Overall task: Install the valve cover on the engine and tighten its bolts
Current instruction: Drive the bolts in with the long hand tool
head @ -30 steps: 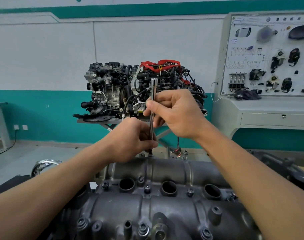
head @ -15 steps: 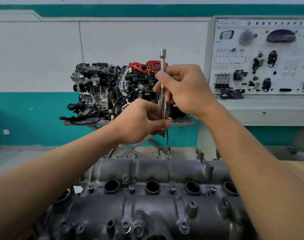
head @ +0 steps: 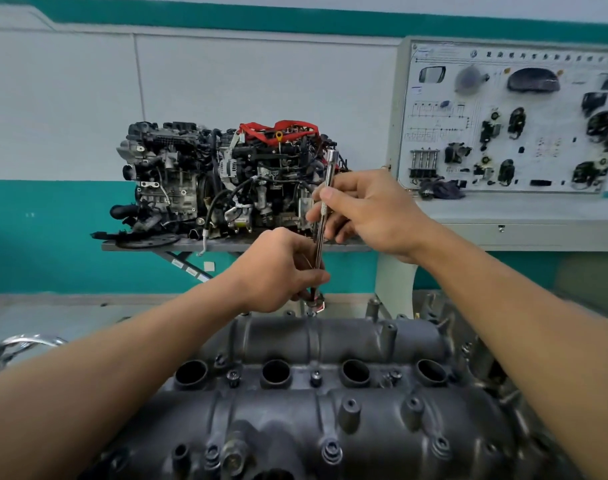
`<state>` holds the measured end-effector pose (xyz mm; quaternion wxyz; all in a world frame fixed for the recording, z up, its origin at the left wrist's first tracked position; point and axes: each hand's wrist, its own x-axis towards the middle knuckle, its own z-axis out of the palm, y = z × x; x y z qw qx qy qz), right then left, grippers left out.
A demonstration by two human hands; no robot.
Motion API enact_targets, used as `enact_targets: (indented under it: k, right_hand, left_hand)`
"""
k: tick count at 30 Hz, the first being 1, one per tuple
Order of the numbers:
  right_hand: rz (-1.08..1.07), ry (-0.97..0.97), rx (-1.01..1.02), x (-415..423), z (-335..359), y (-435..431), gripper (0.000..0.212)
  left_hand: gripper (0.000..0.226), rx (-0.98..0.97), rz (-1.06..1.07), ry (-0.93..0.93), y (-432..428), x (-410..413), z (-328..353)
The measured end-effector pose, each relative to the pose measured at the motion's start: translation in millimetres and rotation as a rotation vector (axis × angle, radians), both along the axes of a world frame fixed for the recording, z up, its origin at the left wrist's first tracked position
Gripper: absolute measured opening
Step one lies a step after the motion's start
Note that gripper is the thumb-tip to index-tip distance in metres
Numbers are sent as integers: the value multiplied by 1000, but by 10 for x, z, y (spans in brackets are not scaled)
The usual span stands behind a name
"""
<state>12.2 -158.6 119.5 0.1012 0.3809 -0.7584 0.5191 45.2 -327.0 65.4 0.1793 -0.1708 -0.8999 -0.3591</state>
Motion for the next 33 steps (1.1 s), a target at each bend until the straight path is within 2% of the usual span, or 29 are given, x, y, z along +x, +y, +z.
enact_targets:
  k: [4,8,12,14,16,19,20,23,25,27,29,31,33]
  right_hand:
    - [75,-53,8,-29,-7,34,17]
    - [52,18,-2,-23,-18,59,11]
    - [-41,34,-112,-35,-60,-2,22]
    - [3,12,-99,-19,-62,-35,13]
    - [88,-45,-74,1,-41,-28,3]
    - [120,-62,-27,2,-31,-2,10]
    - [80,-35,-33,-10,-38,-3,8]
    - [-51,36,-89,-61,-63,-14,22]
    - [8,-16,-92,-65,-52,-6,19]
    - [104,-70,-41,-53,-22,14,14]
    - [126,-32,17,-31,-19,15,8]
    - [53,13,-5,-29,-41,-4,8]
    - [-47,46,-62,-43,-61,-20,23]
  left_hand:
    - [9,-18,-9,-18,-30,-5,-4]
    - [10,-39,-28,-16,-30,7,1]
    - [15,127,1,130,16,4,26]
    - [8,159,-3,133,34,13,54]
    - [9,136,-58,58,21,21,82]
    - [13,80,-97,24,15,41,102]
    - [16,89,-93,39,24,47,96]
    - [17,166,-12,143,61,69,91]
    - [7,185,-18,122,52,64,105]
    - [11,143,-62,73,35,64,121]
    - [13,100,-89,58,34,64,121]
    - [19,103,-60,91,51,71,106]
    - [17,151,6,145,57,64,100]
